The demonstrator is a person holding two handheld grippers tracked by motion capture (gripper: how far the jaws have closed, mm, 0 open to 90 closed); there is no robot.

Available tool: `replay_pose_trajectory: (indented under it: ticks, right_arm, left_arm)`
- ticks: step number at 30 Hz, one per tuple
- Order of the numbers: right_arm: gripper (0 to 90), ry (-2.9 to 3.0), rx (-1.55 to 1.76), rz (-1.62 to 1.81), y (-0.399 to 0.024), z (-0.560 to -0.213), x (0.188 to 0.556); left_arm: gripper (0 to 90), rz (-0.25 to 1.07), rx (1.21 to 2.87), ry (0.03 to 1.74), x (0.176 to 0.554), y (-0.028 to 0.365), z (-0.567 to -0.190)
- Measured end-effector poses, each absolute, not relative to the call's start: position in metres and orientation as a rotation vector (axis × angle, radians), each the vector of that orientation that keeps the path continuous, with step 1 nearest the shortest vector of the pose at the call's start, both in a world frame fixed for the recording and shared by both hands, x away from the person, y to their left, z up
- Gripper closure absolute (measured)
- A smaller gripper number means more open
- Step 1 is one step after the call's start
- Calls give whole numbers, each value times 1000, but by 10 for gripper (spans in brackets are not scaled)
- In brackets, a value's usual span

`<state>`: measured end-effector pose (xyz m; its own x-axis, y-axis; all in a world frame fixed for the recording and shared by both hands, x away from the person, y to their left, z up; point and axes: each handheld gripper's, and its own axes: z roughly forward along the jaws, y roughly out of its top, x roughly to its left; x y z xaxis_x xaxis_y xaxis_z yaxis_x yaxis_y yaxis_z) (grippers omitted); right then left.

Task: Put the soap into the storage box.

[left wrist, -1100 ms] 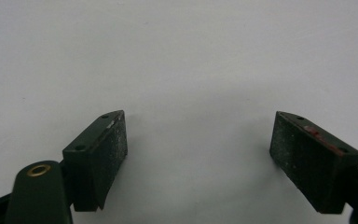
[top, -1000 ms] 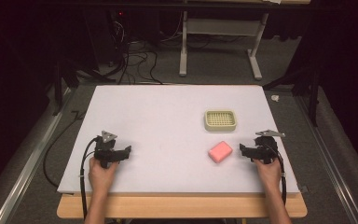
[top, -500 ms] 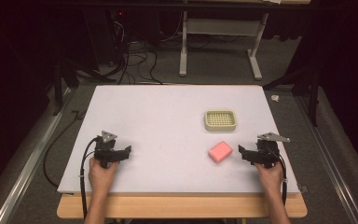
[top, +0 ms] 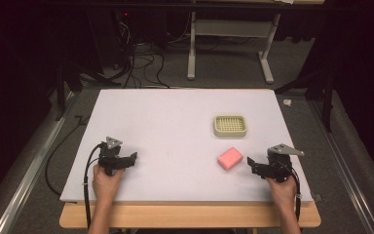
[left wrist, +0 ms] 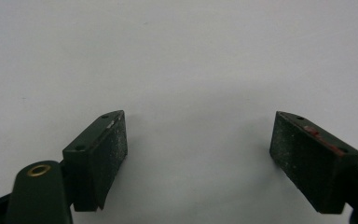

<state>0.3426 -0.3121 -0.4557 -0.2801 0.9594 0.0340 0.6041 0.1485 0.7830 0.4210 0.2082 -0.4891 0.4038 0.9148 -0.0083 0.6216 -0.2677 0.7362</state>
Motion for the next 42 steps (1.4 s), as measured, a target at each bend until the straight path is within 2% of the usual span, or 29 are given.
replay_pose_trajectory:
  ticks: [19, 42]
  right_arm:
    - [138, 2015, 1401, 1007, -287, -457, 333]
    - [130, 2132, 1303, 1013, -254, -460, 350]
  left_arm:
    - [195, 561, 1997, 1305, 421, 208, -489]
    - [195, 564, 1996, 1305, 421, 208, -489]
